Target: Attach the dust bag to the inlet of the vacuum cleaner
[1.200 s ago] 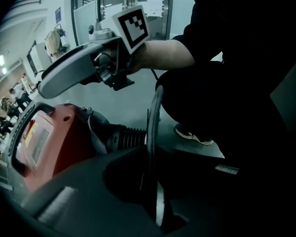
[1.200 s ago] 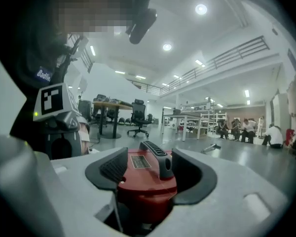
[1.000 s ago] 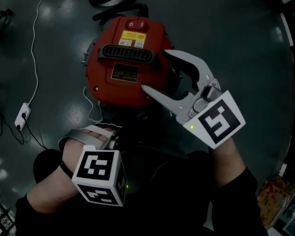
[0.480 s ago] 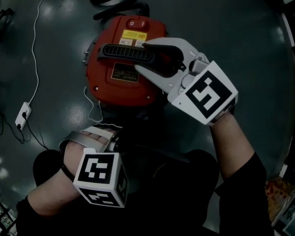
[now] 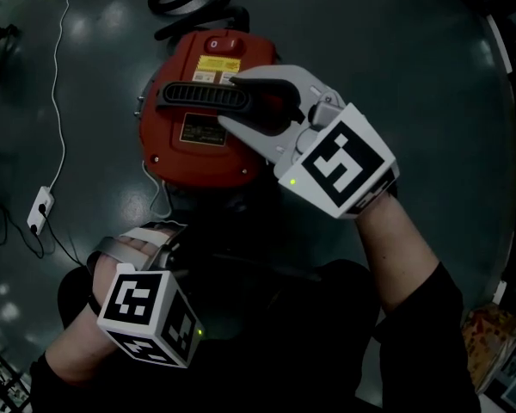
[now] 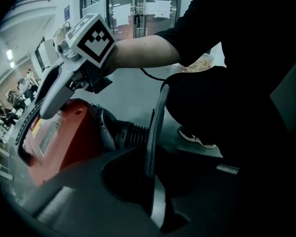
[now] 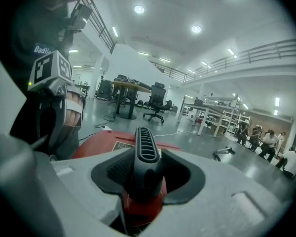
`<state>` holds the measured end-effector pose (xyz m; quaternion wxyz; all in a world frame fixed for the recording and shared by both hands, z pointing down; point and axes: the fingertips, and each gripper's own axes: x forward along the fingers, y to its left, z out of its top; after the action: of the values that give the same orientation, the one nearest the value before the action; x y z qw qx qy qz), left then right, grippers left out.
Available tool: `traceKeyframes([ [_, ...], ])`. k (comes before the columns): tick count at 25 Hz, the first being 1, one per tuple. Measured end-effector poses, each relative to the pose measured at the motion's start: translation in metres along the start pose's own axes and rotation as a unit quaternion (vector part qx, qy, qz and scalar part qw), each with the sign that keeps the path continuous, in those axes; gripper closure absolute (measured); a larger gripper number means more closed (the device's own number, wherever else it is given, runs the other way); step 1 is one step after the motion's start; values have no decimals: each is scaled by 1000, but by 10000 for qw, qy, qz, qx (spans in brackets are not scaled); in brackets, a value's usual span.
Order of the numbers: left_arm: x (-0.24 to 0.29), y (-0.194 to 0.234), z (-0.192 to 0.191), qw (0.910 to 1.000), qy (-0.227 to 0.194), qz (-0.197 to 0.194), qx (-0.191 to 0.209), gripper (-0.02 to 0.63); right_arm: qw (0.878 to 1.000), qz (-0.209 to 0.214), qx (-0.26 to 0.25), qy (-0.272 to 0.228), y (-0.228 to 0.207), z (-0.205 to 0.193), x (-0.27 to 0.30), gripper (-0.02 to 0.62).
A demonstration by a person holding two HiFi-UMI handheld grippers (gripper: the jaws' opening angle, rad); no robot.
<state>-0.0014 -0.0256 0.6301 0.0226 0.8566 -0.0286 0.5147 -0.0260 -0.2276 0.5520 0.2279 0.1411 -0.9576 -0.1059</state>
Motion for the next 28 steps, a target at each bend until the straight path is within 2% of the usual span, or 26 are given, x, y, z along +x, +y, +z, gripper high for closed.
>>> traceKeyframes([
  [5, 7, -3, 3, 9999, -46, -106, 18, 572, 10000, -44, 0, -75, -1, 2, 1, 433],
  [12, 12, 0, 9, 9999, -24, 135, -48, 569, 9999, -54, 14, -89, 0, 0, 0, 433],
  [17, 11, 6, 4, 9973, -365, -51, -628, 563, 9999, -62, 24, -125, 0, 1, 0, 433],
  [20, 11, 7, 1, 9962, -412, -81, -762, 561, 9999, -77, 19, -67, 0, 0, 0, 433],
  [25, 15, 7, 3, 9986, -112, 35, -508, 554, 9996, -123, 76, -257, -1, 2, 2, 433],
  [28, 15, 9, 7, 9990, -55, 56, -437, 552, 9997, -151, 43, -201, -1, 2, 1, 431],
])
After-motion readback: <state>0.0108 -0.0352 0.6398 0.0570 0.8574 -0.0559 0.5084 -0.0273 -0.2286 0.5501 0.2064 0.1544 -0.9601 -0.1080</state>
